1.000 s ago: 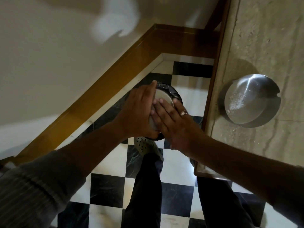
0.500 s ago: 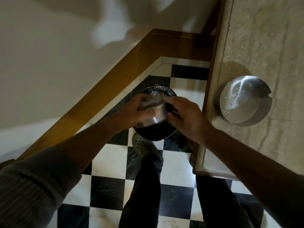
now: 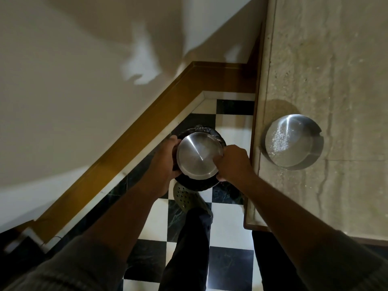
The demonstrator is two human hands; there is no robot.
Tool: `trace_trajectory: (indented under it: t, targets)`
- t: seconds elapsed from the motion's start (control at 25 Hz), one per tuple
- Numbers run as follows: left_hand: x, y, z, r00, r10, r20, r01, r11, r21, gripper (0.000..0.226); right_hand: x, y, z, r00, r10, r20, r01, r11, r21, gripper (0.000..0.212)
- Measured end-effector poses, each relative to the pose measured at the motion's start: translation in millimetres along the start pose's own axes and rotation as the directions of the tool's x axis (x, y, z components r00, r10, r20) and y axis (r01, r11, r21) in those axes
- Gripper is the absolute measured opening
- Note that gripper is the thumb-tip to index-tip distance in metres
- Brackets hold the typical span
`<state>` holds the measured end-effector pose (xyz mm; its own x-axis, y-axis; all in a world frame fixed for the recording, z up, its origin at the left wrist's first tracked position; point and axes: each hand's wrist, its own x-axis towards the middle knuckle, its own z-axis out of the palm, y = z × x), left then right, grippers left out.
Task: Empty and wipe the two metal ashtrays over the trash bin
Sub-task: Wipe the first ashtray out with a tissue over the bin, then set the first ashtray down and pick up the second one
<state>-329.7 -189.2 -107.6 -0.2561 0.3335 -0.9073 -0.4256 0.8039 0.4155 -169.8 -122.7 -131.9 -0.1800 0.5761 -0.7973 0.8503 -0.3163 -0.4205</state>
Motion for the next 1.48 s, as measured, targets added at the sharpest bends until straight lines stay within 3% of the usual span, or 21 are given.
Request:
trace_trajectory:
  t: [0.2, 0.32, 0.48, 0.6, 0.84, 0.92, 1.12, 1.48]
  targets:
    - [-15, 17, 7, 0.998, -0.002, -0.058, 0.009, 0.991, 0.133, 0.046, -20, -4, -9, 0.999, -0.03, -0.026, 0.027, 0.993, -0.113, 0.026]
    - [-37, 38, 22, 0.991, 0.096, -0.093, -0.078, 0.98, 0.184, 0.042, -36, -13, -33, 0.998, -0.057, -0.033, 0.057, 0.998, -0.024, 0.031]
    - [-84, 65, 69, 0.985, 0.169, -0.026, -0.162, 0.97, 0.181, 0.022, -62, -11, -95, 0.991, -0.033, -0.131, 0.045, 0.995, 0.092, 0.014]
    - [-114, 75, 117, 0.975, 0.214, 0.054, -0.22, 0.959, 0.18, 0.015, -82, 16, -148, 0.987, 0.01, -0.158, 0.023, 0.979, 0.203, 0.009]
    - [-143, 53, 244, 0.963, 0.23, 0.143, -0.255, 0.948, 0.19, 0.031, -103, 119, -245, 0.961, 0.16, -0.225, -0.095, 0.956, 0.276, 0.013]
    - [-137, 37, 272, 0.96, 0.252, 0.125, -0.274, 0.94, 0.206, 0.04, -94, 147, -253, 0.954, 0.182, -0.238, -0.119, 0.959, 0.257, 0.012]
    - [-125, 10, 323, 0.971, 0.197, 0.138, -0.228, 0.938, 0.261, 0.029, -68, 203, -265, 0.948, 0.219, -0.231, -0.159, 0.955, 0.252, 0.014]
    - [-112, 7, 335, 0.977, 0.186, 0.109, -0.213, 0.908, 0.362, 0.035, -50, 208, -258, 0.945, 0.242, -0.219, -0.173, 0.941, 0.292, 0.01]
